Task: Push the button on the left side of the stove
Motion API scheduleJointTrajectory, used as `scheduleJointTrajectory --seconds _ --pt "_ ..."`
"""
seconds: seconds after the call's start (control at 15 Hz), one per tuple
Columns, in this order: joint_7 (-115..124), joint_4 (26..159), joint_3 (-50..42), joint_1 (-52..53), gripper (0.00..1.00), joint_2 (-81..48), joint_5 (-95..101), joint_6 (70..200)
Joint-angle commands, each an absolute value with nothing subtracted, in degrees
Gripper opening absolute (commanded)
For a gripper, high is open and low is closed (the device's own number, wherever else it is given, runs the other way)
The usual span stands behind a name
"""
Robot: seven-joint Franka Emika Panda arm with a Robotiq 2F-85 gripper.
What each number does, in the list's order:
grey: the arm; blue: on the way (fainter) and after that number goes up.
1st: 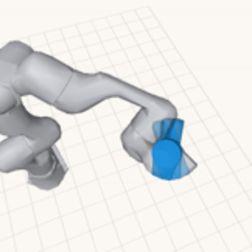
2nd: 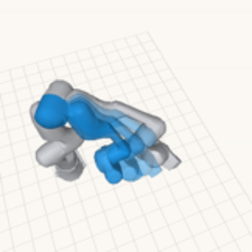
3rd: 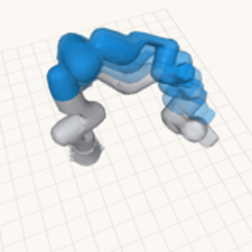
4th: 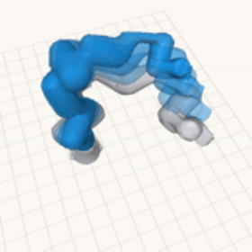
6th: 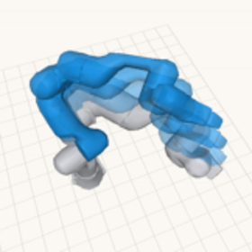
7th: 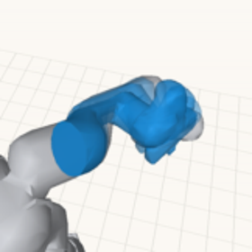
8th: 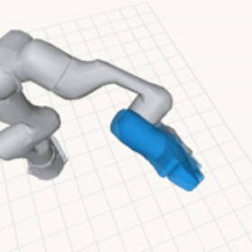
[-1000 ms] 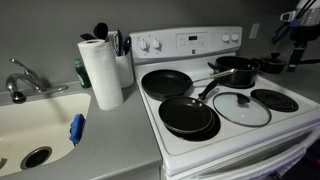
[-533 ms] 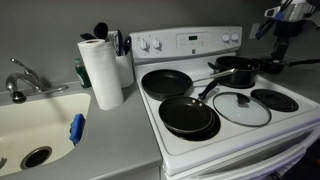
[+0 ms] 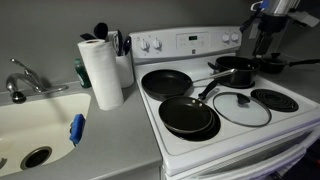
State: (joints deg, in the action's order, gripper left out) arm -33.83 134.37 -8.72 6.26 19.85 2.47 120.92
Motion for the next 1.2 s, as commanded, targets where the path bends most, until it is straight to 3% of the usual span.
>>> scheduleJointTrajectory --seconds 0.0,0.4,1.13 --pt "-40.53 132.68 -8.64 6.06 1.00 17.63 -0.23 121.54" --pt "-39.02 134.52 -7.73 5.44 1.00 18.93 -0.99 123.60" --pt "-51.16 121.46 -2.06 10.86 1.00 1.28 -14.58 136.69"
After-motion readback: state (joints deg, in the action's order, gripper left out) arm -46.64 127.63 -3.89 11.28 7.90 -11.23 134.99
